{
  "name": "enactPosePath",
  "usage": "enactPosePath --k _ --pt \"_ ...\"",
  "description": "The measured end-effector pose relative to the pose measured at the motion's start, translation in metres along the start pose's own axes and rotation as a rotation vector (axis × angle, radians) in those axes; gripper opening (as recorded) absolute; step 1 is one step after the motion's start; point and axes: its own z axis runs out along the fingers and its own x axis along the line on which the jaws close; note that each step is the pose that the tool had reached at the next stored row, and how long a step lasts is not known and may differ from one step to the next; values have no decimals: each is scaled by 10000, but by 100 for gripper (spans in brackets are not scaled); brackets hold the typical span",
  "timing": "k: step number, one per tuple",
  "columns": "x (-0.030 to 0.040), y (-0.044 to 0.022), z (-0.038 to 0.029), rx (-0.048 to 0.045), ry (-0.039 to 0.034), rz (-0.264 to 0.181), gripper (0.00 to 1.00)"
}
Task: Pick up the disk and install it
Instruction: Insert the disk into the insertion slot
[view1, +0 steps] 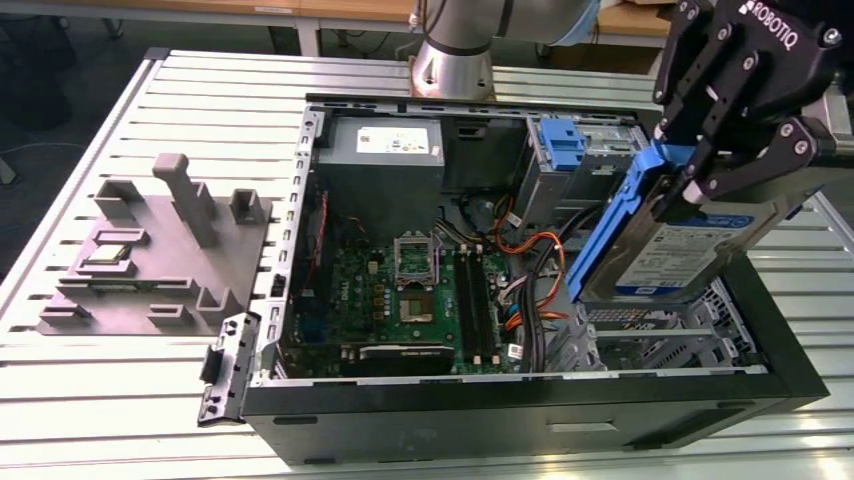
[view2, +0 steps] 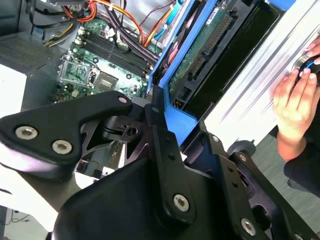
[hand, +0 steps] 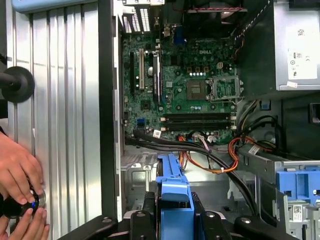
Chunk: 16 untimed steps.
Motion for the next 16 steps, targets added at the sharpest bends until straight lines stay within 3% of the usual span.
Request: enactPosePath --k 16 --pt "7 -158 73 52 -1 -1 36"
